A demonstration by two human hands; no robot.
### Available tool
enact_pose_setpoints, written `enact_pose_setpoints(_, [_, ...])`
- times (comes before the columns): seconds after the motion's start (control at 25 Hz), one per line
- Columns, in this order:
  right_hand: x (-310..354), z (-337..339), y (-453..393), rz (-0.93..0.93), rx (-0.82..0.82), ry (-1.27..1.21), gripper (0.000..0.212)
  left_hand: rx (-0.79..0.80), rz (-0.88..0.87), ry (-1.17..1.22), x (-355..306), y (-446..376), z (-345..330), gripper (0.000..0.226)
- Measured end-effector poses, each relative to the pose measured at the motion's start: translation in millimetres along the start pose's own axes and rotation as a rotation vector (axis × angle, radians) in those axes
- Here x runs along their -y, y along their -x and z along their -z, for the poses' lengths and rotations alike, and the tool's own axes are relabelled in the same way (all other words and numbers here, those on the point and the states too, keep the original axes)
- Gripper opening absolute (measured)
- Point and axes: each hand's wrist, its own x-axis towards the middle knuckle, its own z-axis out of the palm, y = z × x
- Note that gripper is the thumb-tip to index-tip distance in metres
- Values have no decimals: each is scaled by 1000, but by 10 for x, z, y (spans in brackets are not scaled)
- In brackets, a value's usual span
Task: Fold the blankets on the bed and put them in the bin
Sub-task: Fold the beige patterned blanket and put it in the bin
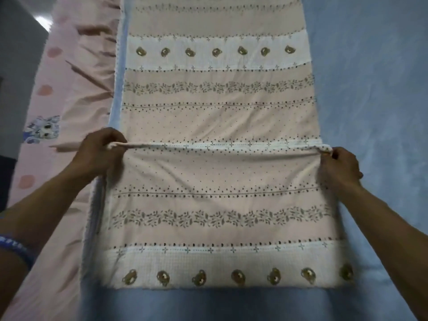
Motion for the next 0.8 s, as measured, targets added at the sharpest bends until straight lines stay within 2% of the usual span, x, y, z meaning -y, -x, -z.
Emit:
enact_pose_setpoints(0.12, [13, -57, -1, 7, -22, -27, 23, -24, 22, 85, 63, 15, 17, 18])
enact_pose_setpoints(0.32, [75, -69, -81, 25, -43, -33, 22, -15, 31, 80, 45, -62, -14, 30])
enact_pose_setpoints(0.4, [110, -72, -78, 43, -78, 1, 19, -17, 42, 39, 50, -68, -5, 26])
enact_pose_setpoints(0.44, [135, -89, -49, 46, -107, 56, 17, -35, 71, -97, 7, -13, -42, 19])
enact_pose_setpoints(0.48, [174, -116, 9, 75, -143, 150, 22, -76, 80, -348, -67, 67, -154, 15])
enact_pose_setpoints(0.52, [235, -163, 118, 159, -160, 276, 36, -102, 59, -598, -163, 176, -328, 24])
enact_pose_setpoints(0.56, [307, -252, 289, 305, -160, 399, 50, -97, -21, -718, -276, 322, -542, 38])
enact_pose_setpoints(0.64, [327, -539, 707, 651, -71, 580, 59, -8, -286, -697, -388, 745, -950, 59])
enact_pose_setpoints(0.68, [190, -659, 867, 737, -9, 635, 60, 36, -365, -691, -313, 992, -1067, 63])
enact_pose_setpoints(0.72, [-28, -684, 944, 729, 40, 683, 62, 74, -351, -691, -98, 1250, -1088, 64])
enact_pose_setpoints(0.8, [-586, -517, 928, 551, 45, 748, 65, 72, -211, -705, 481, 1799, -964, 66])
